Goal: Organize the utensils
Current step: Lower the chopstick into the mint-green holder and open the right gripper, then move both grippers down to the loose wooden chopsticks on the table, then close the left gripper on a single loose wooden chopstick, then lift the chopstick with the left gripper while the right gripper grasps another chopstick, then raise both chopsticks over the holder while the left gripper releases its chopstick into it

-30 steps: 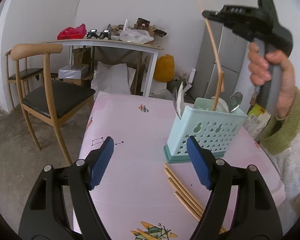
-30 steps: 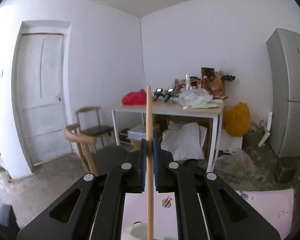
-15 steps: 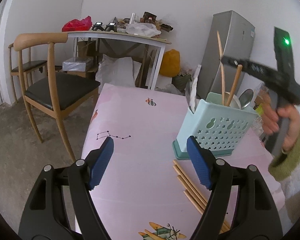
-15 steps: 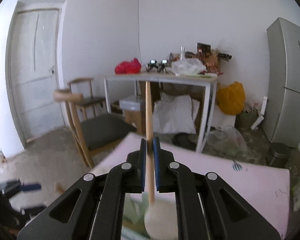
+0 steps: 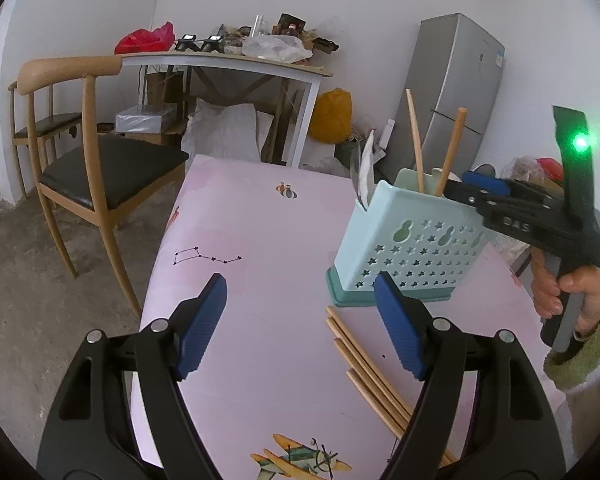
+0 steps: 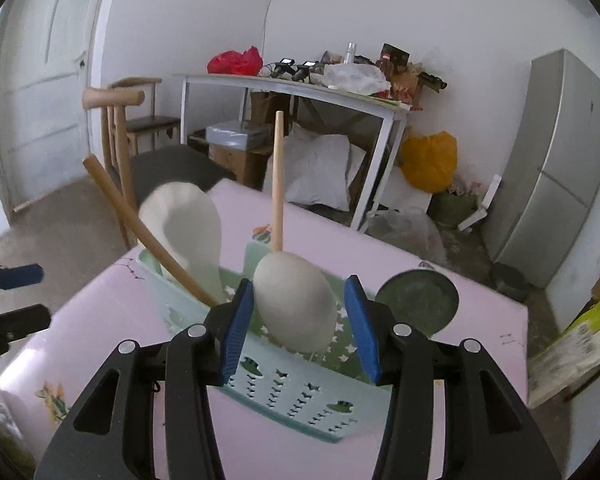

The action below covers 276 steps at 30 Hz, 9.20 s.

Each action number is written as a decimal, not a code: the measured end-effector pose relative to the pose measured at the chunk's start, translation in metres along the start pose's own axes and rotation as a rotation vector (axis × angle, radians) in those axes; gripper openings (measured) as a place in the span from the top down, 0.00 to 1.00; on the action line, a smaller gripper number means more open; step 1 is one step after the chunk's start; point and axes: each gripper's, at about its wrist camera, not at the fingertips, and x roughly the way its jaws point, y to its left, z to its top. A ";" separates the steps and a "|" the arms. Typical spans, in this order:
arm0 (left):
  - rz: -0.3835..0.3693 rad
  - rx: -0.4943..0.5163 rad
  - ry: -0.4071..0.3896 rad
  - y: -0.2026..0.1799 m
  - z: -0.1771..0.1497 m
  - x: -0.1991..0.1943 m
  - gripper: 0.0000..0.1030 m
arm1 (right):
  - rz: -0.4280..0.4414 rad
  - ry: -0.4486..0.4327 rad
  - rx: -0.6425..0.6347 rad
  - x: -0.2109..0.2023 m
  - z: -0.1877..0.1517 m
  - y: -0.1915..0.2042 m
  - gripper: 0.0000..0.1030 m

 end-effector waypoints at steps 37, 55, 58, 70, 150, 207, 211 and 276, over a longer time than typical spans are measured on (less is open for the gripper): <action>-0.006 -0.004 0.064 -0.006 -0.012 0.001 0.30 | -0.058 0.045 0.385 -0.109 -0.096 -0.044 0.87; -0.190 0.078 0.381 -0.035 -0.069 0.015 0.56 | 0.270 0.370 0.539 -0.050 -0.164 0.056 0.87; -0.211 0.123 0.432 -0.049 -0.079 0.020 0.57 | 0.276 0.373 0.578 -0.049 -0.169 0.053 0.87; -0.091 0.263 0.456 -0.081 -0.092 0.031 0.58 | 0.309 0.362 0.619 -0.049 -0.185 0.053 0.87; -0.277 -0.084 0.404 0.019 -0.070 0.033 0.08 | 0.073 0.189 0.811 -0.051 -0.188 0.017 0.06; -0.183 -0.200 0.291 0.041 -0.045 0.036 0.96 | 0.312 0.388 0.255 0.026 -0.102 0.092 0.89; -0.194 -0.234 0.288 0.050 -0.044 0.036 0.96 | 0.332 0.404 0.256 0.031 -0.100 0.096 0.91; -0.532 0.037 -0.266 -0.078 0.151 -0.067 0.96 | 0.168 -0.030 0.420 -0.091 -0.086 -0.027 0.94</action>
